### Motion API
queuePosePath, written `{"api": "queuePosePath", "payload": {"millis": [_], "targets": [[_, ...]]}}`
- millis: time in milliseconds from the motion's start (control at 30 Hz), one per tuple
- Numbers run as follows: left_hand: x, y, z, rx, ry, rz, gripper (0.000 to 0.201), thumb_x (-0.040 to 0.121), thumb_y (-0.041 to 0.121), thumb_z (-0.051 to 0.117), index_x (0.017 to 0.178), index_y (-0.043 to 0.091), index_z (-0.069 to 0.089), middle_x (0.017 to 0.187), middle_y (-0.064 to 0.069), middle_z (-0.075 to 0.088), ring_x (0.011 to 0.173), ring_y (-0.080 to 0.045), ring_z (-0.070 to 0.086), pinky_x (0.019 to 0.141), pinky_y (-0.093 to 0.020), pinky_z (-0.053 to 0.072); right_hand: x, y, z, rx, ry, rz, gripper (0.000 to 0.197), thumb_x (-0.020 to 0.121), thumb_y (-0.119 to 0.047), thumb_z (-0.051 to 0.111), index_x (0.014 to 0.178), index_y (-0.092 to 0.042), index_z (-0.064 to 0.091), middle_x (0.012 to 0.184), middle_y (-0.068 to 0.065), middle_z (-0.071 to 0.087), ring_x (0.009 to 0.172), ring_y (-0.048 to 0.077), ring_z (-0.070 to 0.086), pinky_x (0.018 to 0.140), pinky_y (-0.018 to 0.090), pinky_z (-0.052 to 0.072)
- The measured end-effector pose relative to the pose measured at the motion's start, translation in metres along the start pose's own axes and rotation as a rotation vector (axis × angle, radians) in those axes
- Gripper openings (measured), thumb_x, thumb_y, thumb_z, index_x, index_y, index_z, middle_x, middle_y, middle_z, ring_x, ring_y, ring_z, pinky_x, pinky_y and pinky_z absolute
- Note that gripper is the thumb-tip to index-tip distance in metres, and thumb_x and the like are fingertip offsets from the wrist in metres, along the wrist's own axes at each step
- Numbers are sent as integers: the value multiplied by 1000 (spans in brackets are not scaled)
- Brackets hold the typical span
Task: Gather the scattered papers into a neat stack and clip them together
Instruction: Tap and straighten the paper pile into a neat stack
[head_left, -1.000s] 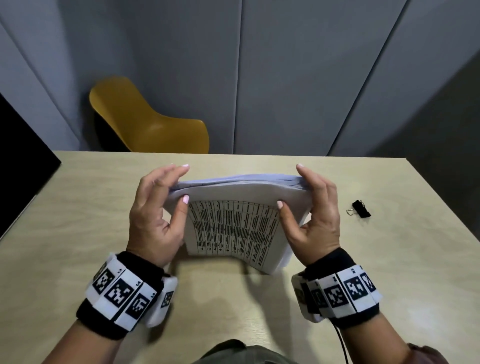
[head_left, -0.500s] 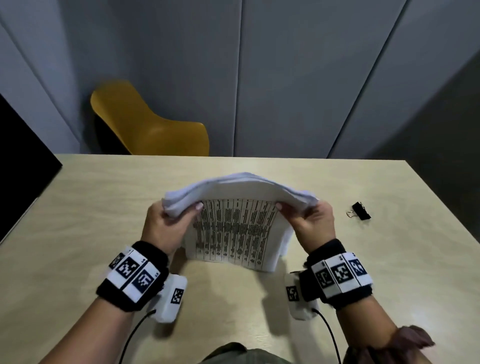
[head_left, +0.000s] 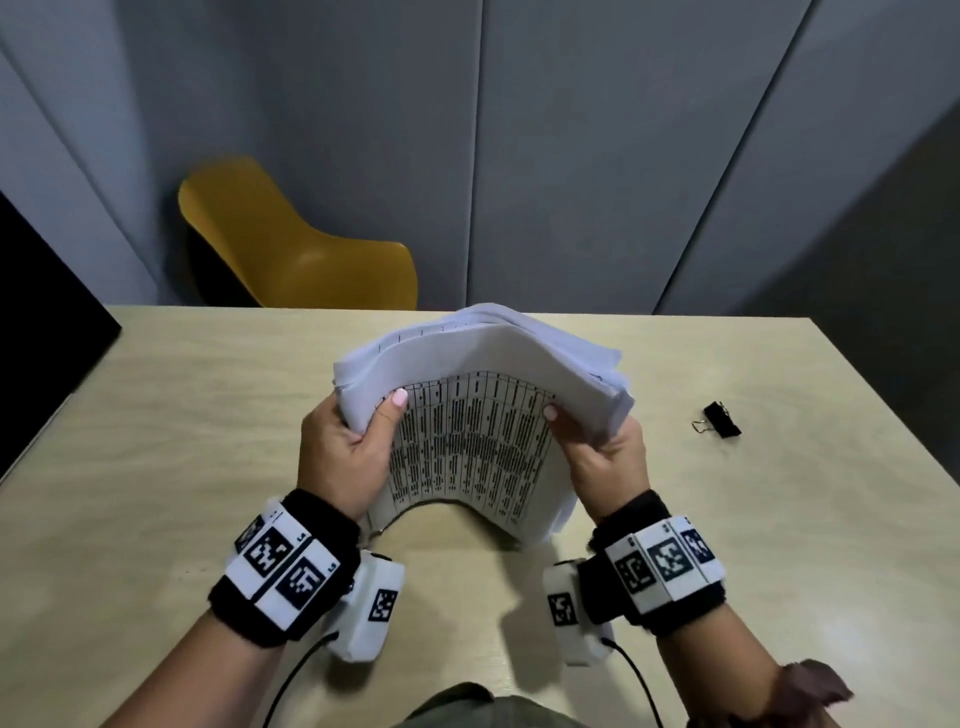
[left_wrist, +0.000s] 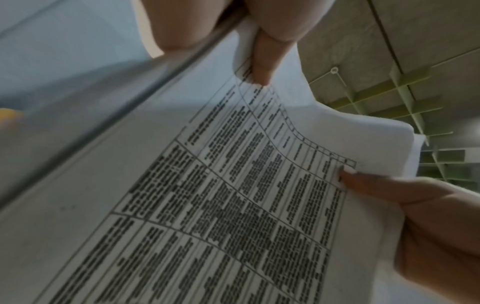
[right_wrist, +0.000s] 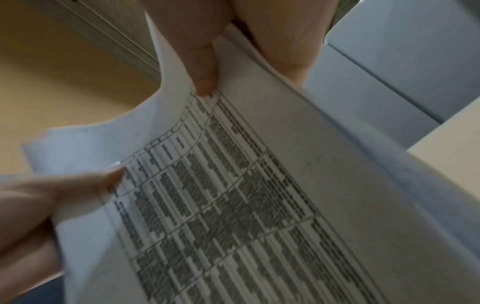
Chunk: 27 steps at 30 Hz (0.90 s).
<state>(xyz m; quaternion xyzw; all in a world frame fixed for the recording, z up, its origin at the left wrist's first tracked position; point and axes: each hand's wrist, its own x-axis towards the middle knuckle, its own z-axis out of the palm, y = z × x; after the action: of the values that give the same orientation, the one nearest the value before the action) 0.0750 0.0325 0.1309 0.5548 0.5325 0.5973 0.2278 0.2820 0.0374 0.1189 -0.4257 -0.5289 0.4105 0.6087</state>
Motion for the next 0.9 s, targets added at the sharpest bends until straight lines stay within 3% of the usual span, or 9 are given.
{"api": "queuePosePath", "payload": {"millis": [67, 133, 233, 333, 467, 567, 633, 767, 900], "targets": [[-1, 5, 2, 8, 54, 67, 15, 80, 32, 59, 79, 17, 61, 66, 0, 63, 64, -11, 54, 60, -24, 44, -2, 0, 9, 12, 75, -53, 34, 80, -6, 60, 80, -37, 74, 73, -24, 70, 71, -7, 63, 67, 16, 52], [0, 10, 3, -25, 62, 97, 14, 80, 34, 59, 84, 20, 61, 66, 22, 64, 68, -4, 56, 64, -16, 46, -3, -2, 14, -5, 105, -99, 37, 78, -12, 59, 86, -47, 70, 77, -27, 69, 74, -6, 62, 73, 19, 52], [-1, 14, 1, -29, 8, 125, 24, 78, 18, 66, 97, 27, 56, 86, 36, 63, 78, 13, 58, 70, -3, 42, -4, -4, 13, -18, 99, -140, 27, 75, -16, 64, 90, -38, 69, 82, -25, 69, 78, -5, 62, 75, 18, 51], [-6, 1, -4, -43, -55, 44, 47, 71, 3, 74, 107, 21, 52, 96, 26, 63, 88, 20, 56, 77, 0, 41, -9, 4, 9, 15, 72, -66, 38, 70, -8, 67, 100, -27, 56, 87, -14, 69, 83, 2, 63, 75, 18, 52], [-4, -13, -4, -7, -26, -80, 21, 77, 2, 70, 89, 16, 60, 71, 17, 64, 65, 17, 58, 68, -18, 48, -9, 9, 13, -23, 98, -22, 25, 74, -9, 60, 88, -29, 62, 78, -22, 69, 73, -5, 61, 70, 16, 52], [1, -10, -1, 0, 14, -51, 18, 79, 2, 68, 90, 13, 59, 74, 9, 60, 62, 16, 57, 59, -6, 46, -6, 4, 16, -56, 127, -69, 26, 77, -7, 56, 92, -28, 58, 79, -23, 67, 74, -5, 58, 70, 17, 51], [2, -11, -1, -10, 19, -14, 33, 74, 2, 74, 97, 15, 55, 79, 23, 63, 71, 19, 57, 64, 1, 42, -9, 2, 17, -137, 146, -93, 40, 75, -11, 60, 110, -28, 50, 94, -20, 64, 88, 3, 59, 81, 26, 50], [2, -9, -7, -17, 69, 83, 58, 62, 10, 77, 110, 15, 44, 94, 44, 56, 81, 21, 54, 74, 1, 40, -9, -11, 14, -389, 200, -419, 92, 72, -5, 67, 143, -34, 17, 135, 12, 37, 126, 14, 40, 108, 28, 33], [7, -2, -9, -33, 60, 153, 71, 61, 5, 74, 123, 0, 41, 100, 50, 49, 86, 22, 51, 75, 3, 39, 0, -17, 8, -614, 182, -600, 71, 70, -5, 69, 133, -28, 43, 132, 27, 32, 122, 12, 40, 104, 27, 36]]}}
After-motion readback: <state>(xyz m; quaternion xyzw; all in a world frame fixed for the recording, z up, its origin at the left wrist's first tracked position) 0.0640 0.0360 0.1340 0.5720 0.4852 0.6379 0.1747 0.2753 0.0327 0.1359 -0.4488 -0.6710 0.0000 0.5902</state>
